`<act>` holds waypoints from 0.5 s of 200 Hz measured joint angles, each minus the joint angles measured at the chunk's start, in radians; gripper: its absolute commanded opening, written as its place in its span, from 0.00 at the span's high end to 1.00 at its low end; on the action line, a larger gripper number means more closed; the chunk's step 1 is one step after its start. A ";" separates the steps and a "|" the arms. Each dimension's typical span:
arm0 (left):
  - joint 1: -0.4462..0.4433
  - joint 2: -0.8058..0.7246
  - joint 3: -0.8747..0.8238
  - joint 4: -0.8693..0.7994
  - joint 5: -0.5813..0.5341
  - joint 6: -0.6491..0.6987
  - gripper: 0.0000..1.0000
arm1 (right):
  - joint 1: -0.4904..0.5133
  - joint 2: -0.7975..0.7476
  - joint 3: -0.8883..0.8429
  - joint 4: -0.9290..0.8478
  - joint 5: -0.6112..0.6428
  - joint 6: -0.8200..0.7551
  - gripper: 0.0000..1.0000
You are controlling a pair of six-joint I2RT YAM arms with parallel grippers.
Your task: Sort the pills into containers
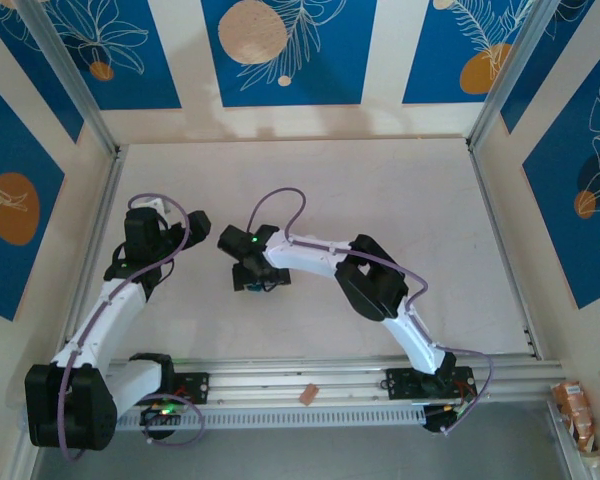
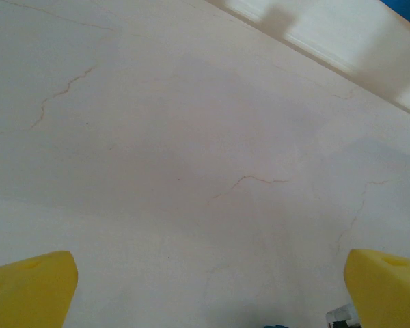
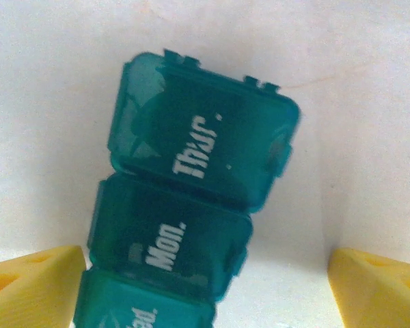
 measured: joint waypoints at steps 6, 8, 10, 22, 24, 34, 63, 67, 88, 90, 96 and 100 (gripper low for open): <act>0.000 0.000 0.000 0.000 0.001 0.000 0.00 | -0.001 -0.009 -0.015 -0.002 0.000 0.000 0.09; 0.000 0.000 0.000 0.000 0.001 0.000 0.00 | -0.002 -0.013 -0.020 -0.003 0.001 0.000 0.09; 0.000 0.000 0.000 0.000 0.002 0.000 0.00 | -0.002 -0.015 -0.025 -0.004 0.002 0.000 0.09; 0.000 0.002 0.000 0.000 0.005 0.000 0.00 | -0.006 -0.027 -0.050 -0.009 0.006 -0.001 0.09; 0.000 0.004 0.000 0.000 0.005 0.000 0.00 | -0.007 -0.029 -0.054 -0.010 0.007 -0.001 0.09; 0.000 0.008 0.000 0.000 0.007 0.000 0.00 | -0.011 -0.039 -0.070 -0.008 0.010 -0.001 0.09; 0.000 0.020 0.000 0.000 0.016 0.000 0.00 | -0.012 -0.059 -0.093 -0.008 0.018 -0.019 0.09; 0.000 0.021 0.000 0.000 0.016 0.000 0.00 | -0.013 -0.061 -0.096 -0.005 0.018 -0.026 0.09; 0.000 0.026 0.000 0.000 0.020 -0.002 0.00 | -0.012 -0.065 -0.102 0.017 0.018 -0.066 0.10; 0.000 0.026 0.000 0.000 0.021 -0.003 0.00 | -0.012 -0.065 -0.102 0.021 0.018 -0.071 0.10; 0.000 0.026 0.000 0.000 0.022 -0.004 0.00 | -0.011 -0.065 -0.102 0.030 0.018 -0.082 0.11; 0.000 0.026 0.000 0.000 0.023 -0.007 0.00 | -0.010 -0.065 -0.102 0.035 0.018 -0.093 0.12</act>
